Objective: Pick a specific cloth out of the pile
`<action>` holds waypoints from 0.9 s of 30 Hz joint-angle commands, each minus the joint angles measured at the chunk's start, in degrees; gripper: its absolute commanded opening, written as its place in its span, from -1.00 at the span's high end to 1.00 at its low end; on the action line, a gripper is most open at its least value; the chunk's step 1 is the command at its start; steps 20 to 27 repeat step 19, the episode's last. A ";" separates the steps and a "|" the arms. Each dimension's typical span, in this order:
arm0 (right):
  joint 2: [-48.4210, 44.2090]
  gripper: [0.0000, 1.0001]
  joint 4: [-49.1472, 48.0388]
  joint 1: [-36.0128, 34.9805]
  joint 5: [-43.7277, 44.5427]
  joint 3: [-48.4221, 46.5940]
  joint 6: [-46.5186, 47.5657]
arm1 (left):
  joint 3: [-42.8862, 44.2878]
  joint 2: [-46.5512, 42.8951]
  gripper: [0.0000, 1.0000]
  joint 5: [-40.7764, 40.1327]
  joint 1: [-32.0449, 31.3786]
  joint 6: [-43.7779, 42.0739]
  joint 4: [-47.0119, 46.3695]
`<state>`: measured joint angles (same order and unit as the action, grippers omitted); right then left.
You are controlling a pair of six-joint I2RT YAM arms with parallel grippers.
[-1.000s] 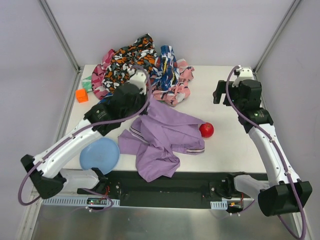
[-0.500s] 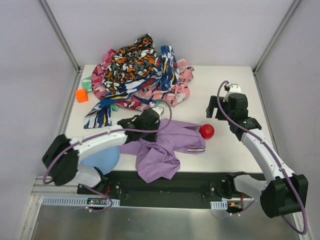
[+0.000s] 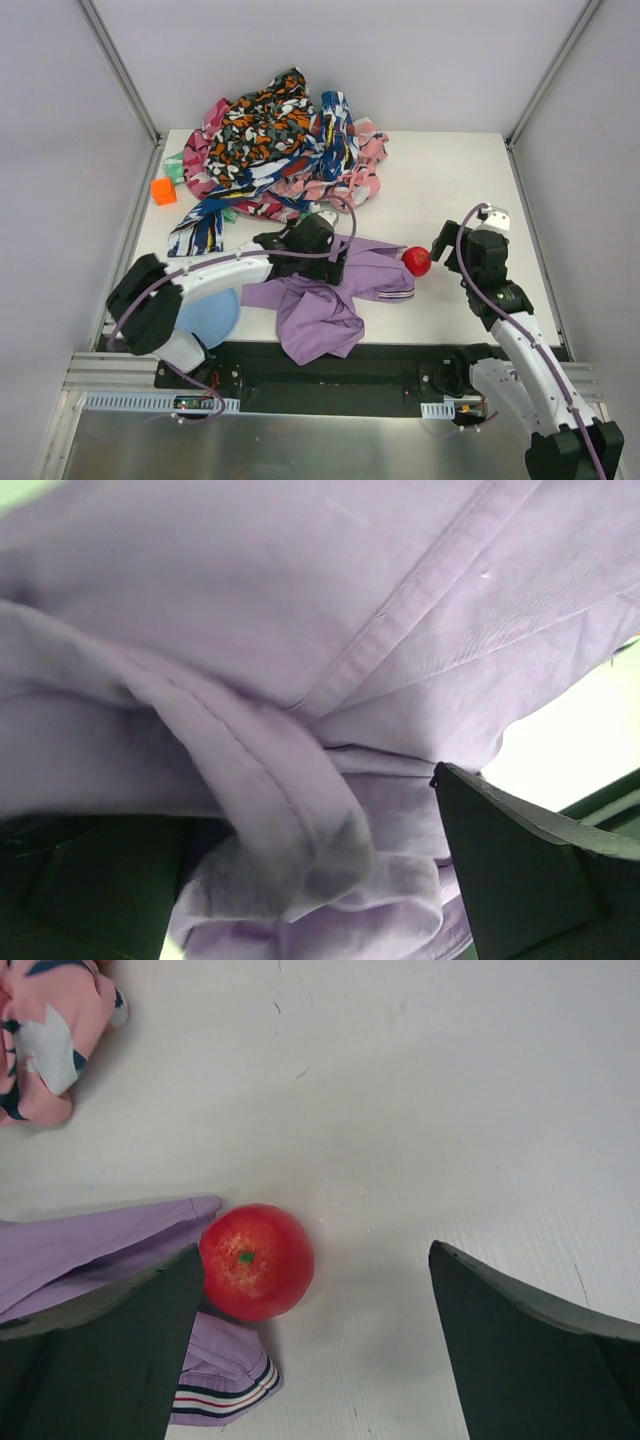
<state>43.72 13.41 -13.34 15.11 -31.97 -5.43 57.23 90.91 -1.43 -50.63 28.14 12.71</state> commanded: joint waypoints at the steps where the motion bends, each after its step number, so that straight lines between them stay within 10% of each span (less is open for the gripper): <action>1: -5.92 -0.91 -2.16 -0.10 4.39 1.20 -2.13 | 2.17 -13.36 -0.98 -15.06 1.06 1.74 11.17; 6: -9.35 -0.91 1.00 -0.10 9.40 0.68 -2.57 | 3.85 -23.66 -0.98 -27.21 2.20 4.55 19.10; 27: -10.59 -0.91 -0.40 -0.19 10.64 2.08 -1.51 | -2.56 -36.85 -0.98 -24.76 9.76 6.92 19.11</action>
